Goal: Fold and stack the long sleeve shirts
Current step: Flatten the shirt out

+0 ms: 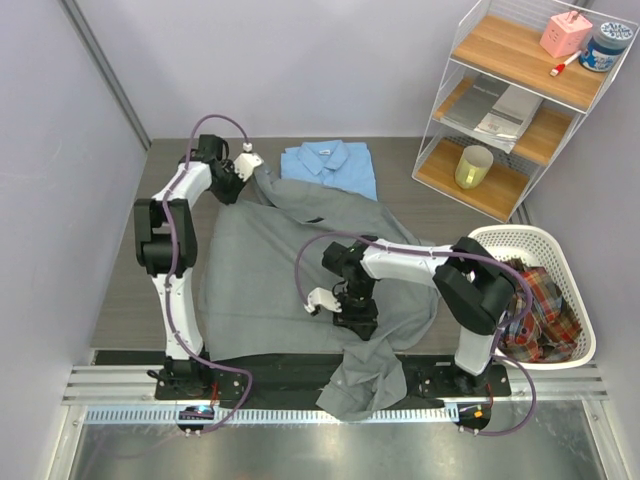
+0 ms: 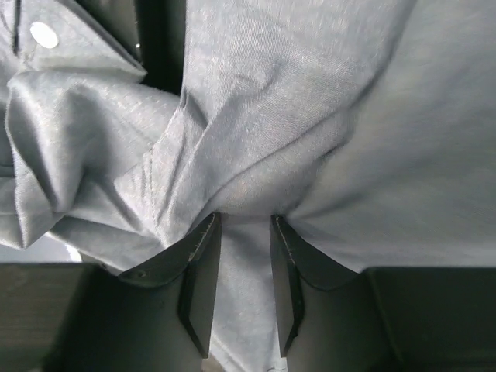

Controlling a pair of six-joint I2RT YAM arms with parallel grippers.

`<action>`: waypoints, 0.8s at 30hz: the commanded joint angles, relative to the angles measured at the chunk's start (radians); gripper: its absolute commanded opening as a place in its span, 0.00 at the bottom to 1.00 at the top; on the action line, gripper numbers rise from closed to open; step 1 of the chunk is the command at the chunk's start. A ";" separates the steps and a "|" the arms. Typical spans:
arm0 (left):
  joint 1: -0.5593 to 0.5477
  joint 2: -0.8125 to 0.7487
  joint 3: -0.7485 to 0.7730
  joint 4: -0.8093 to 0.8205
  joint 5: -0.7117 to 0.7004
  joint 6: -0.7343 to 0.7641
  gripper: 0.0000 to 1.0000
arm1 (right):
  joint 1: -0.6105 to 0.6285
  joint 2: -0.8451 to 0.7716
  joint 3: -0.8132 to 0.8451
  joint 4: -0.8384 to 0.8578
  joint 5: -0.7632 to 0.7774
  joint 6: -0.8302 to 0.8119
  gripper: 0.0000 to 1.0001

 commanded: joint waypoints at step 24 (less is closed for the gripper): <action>0.050 -0.481 -0.671 -0.341 0.039 0.119 0.36 | -0.449 0.057 0.074 -0.053 0.036 0.114 0.40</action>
